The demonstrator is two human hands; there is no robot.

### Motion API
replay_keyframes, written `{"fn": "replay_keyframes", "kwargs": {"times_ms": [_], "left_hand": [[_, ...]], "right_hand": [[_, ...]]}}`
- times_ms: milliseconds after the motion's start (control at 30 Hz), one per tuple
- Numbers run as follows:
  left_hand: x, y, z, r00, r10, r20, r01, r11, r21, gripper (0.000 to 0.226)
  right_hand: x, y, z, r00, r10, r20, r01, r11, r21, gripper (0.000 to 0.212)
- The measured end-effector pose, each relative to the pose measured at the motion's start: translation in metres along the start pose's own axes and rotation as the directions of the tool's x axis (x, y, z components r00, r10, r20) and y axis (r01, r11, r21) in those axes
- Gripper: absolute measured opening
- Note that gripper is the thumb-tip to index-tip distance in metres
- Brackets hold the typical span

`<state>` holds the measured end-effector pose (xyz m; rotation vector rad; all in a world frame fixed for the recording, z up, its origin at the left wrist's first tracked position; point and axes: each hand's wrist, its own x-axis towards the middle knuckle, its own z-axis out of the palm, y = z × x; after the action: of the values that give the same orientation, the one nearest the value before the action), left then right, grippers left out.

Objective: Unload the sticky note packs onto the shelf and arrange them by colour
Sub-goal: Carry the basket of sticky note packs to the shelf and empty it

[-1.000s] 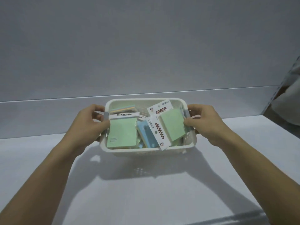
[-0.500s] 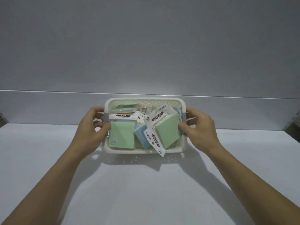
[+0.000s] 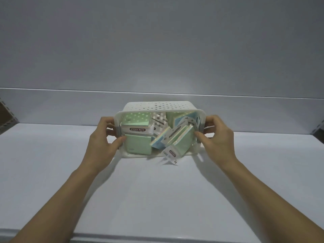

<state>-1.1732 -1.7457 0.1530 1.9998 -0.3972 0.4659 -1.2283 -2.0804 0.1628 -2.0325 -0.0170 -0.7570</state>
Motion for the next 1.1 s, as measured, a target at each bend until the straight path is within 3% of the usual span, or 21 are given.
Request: {"fn": "replay_keyframes", "kwargs": {"times_ms": [300,433,667,933,1100], "left_hand": [[0.002,0.010,-0.020,0.994,0.007,0.110,-0.021,0.992,0.126,0.041],[0.002,0.011,-0.023,0.987,-0.055,0.153,0.044,0.996,0.076,0.029],[-0.002,0.014,-0.023,0.978,-0.126,0.165,0.128,0.992,0.002,0.036],[-0.001,0.020,-0.021,0.972,-0.172,0.159,0.193,0.972,-0.132,0.026],[0.002,0.021,-0.013,0.989,-0.104,0.103,0.106,0.994,-0.007,0.037]], "right_hand": [[0.000,-0.007,-0.017,0.983,0.035,0.180,-0.005,0.986,-0.165,0.039],[-0.005,-0.012,-0.016,0.976,0.056,0.210,-0.022,0.987,-0.159,0.043],[-0.013,-0.009,-0.026,0.939,0.106,0.328,-0.048,0.983,-0.177,0.080],[0.011,-0.010,-0.040,0.940,0.097,0.328,0.008,0.953,-0.304,0.049],[0.027,-0.017,-0.031,0.924,0.133,0.358,-0.069,0.980,-0.187,0.030]]}}
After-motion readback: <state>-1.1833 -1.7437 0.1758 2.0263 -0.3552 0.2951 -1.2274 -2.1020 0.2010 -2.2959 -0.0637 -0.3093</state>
